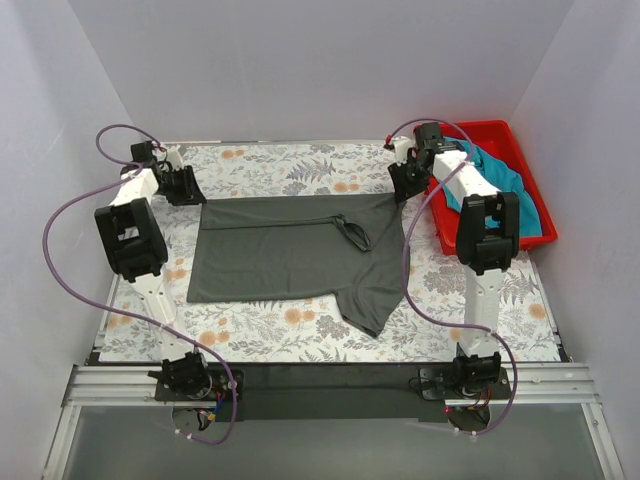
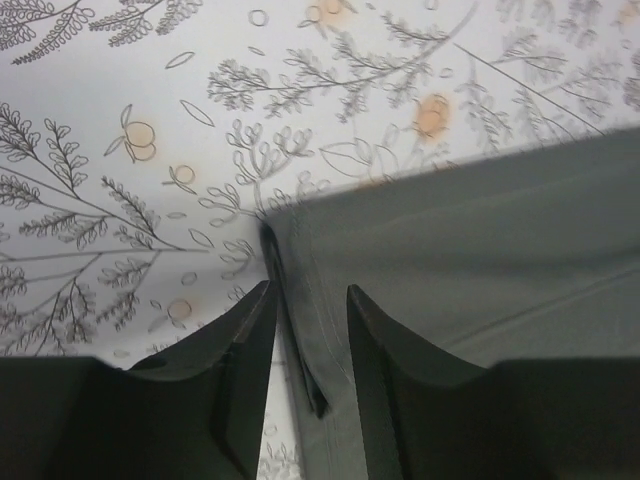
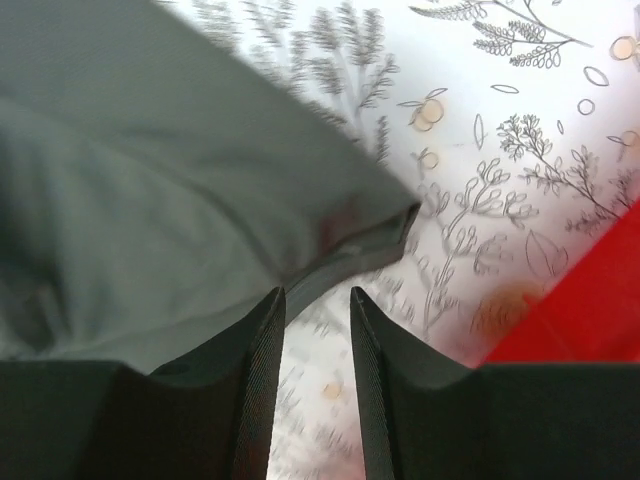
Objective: Fold and stack the t-shirts
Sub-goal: Fold the tshirt
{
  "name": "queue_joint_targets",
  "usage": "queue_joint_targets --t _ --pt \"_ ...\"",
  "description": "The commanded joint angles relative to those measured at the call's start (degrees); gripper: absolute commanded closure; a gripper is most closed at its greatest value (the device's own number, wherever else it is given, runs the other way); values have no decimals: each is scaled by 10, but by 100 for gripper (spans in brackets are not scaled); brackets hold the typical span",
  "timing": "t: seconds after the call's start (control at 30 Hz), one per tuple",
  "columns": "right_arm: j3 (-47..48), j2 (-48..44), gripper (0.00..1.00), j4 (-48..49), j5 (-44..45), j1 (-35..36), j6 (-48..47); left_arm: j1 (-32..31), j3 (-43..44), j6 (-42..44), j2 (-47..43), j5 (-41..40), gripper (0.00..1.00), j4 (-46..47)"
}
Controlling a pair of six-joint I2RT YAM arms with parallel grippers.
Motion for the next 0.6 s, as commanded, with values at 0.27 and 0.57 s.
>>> queue_joint_targets --t 0.27,0.57 --pt "-71 -143 73 -10 -107 55 -5 -101 -115 17 -184 134 66 37" --pt "-65 -106 64 -4 -25 156 -38 -271 -120 -119 -146 131 69 148"
